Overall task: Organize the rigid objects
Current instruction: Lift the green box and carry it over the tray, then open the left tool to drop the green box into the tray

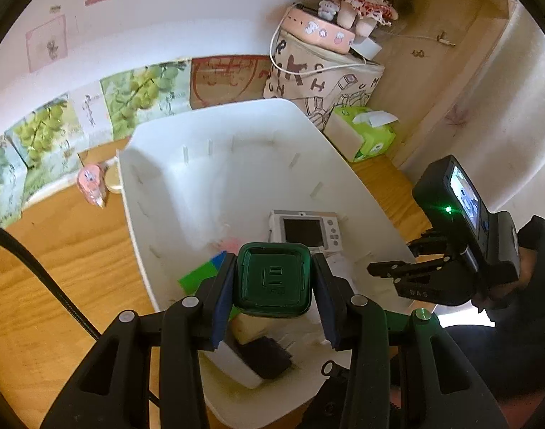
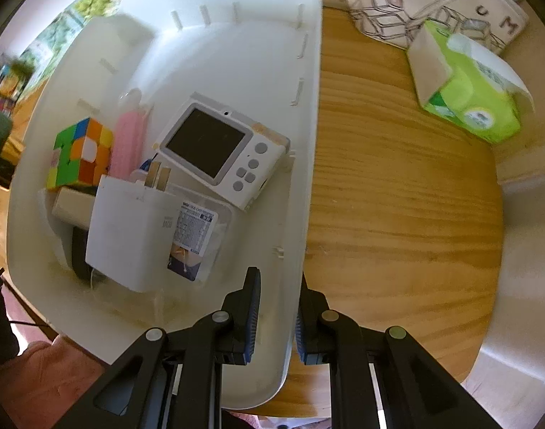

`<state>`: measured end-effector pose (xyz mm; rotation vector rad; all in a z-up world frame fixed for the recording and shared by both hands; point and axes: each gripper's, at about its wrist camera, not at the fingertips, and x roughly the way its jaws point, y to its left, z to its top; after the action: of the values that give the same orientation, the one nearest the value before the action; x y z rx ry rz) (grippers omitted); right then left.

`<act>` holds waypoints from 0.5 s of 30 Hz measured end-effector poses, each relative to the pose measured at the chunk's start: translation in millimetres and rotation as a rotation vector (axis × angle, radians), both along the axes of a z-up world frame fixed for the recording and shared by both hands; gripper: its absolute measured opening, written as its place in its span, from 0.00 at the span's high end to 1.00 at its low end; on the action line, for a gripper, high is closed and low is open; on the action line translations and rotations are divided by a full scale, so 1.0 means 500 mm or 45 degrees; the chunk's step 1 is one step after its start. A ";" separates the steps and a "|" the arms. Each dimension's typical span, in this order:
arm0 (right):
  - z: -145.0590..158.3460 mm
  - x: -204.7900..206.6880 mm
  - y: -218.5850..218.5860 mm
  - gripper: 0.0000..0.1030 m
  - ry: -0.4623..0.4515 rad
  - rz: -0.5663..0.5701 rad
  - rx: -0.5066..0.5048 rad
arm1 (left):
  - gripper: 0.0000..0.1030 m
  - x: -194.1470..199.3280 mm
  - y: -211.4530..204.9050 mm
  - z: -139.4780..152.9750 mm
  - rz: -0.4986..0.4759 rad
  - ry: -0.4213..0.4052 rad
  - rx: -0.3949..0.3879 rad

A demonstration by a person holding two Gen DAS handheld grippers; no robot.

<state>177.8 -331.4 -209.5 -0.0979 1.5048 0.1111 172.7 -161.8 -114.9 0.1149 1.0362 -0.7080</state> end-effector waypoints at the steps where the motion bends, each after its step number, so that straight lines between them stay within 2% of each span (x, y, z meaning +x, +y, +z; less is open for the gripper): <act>1: -0.005 -0.003 0.002 0.84 0.001 0.013 0.001 | 0.57 -0.003 -0.006 -0.004 0.009 0.007 0.003; 5: -0.010 0.000 0.010 0.88 0.015 0.093 0.008 | 0.57 -0.007 -0.027 -0.015 0.039 0.037 0.013; 9: -0.016 0.001 0.015 0.93 0.020 0.157 0.007 | 0.55 -0.010 -0.039 -0.019 0.090 0.054 -0.034; 11: -0.015 0.001 0.016 0.92 0.024 0.193 0.028 | 0.42 -0.010 -0.044 -0.015 0.119 0.052 -0.057; 15: -0.015 -0.002 0.014 0.90 0.025 0.261 0.039 | 0.37 -0.005 -0.050 -0.009 0.173 0.045 -0.074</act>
<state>176.9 -324.4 -217.0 -0.2274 1.5094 0.3005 170.1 -186.8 -119.7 -0.0180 1.0461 -0.6178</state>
